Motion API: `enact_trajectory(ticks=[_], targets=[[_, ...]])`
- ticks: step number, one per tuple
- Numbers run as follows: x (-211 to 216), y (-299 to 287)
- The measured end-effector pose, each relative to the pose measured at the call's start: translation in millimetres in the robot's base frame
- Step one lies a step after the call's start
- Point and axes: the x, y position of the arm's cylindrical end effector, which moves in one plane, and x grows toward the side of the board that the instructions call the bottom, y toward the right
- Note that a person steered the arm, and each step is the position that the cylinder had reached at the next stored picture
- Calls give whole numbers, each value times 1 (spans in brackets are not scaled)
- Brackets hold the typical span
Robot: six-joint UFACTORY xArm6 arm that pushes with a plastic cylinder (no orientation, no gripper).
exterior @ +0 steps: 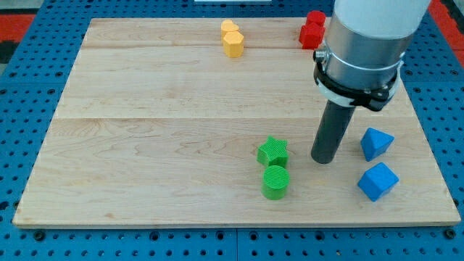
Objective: Separate the green circle from the green star
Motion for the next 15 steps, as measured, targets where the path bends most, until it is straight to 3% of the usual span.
enact_trajectory(ticks=[8,10,11,13,15], targets=[[20,-31],[57,-35],[48,-85],[3,-91],[-1,-119]])
